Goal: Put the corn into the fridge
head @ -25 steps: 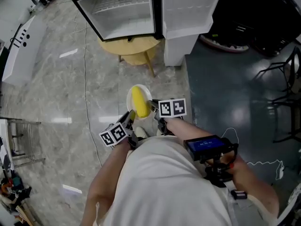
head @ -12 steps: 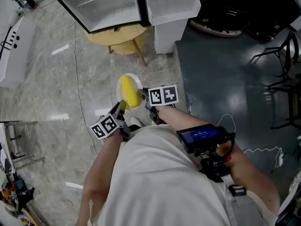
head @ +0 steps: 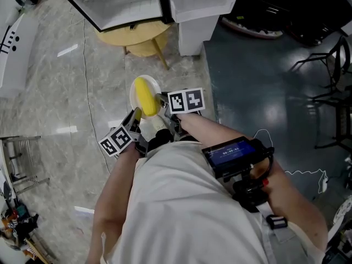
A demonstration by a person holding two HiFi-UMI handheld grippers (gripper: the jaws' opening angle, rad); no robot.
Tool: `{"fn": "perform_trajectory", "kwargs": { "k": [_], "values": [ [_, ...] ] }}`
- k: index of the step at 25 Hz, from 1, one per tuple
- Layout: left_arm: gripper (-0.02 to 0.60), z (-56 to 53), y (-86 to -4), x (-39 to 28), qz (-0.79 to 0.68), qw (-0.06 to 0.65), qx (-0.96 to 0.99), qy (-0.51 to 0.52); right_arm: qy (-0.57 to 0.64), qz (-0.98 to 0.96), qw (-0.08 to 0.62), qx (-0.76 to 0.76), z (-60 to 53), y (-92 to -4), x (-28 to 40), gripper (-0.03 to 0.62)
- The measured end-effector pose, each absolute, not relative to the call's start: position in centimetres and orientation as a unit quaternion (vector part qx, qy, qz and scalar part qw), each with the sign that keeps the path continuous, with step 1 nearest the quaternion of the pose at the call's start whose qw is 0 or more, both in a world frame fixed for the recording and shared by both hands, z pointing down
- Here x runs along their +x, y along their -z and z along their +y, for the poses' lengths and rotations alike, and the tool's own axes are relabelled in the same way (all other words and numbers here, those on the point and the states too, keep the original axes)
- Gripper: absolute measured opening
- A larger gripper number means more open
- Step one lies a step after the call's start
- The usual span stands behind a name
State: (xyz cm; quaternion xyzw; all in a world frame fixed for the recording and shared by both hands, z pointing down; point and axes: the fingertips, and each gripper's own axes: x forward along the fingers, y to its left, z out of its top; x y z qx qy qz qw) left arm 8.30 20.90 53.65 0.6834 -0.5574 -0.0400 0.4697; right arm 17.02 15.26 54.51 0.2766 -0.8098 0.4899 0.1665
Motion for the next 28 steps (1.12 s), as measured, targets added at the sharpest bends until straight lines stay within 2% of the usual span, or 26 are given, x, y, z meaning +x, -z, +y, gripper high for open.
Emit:
{"fn": "perform_trajectory", "kwargs": {
  "k": [10,28],
  "values": [
    [0.07,18.5,-55.0,7.5,-0.553,0.481,0.68,0.04,-0.5,-0.801,0.175,0.279,13.0,-55.7,16.3,0.055],
    [0.071,12.3,-56.8,2.2,-0.544,0.499,0.674,0.028,-0.514,-0.788,0.189,0.281,7.1,-57.3,11.3,0.055]
  ]
}}
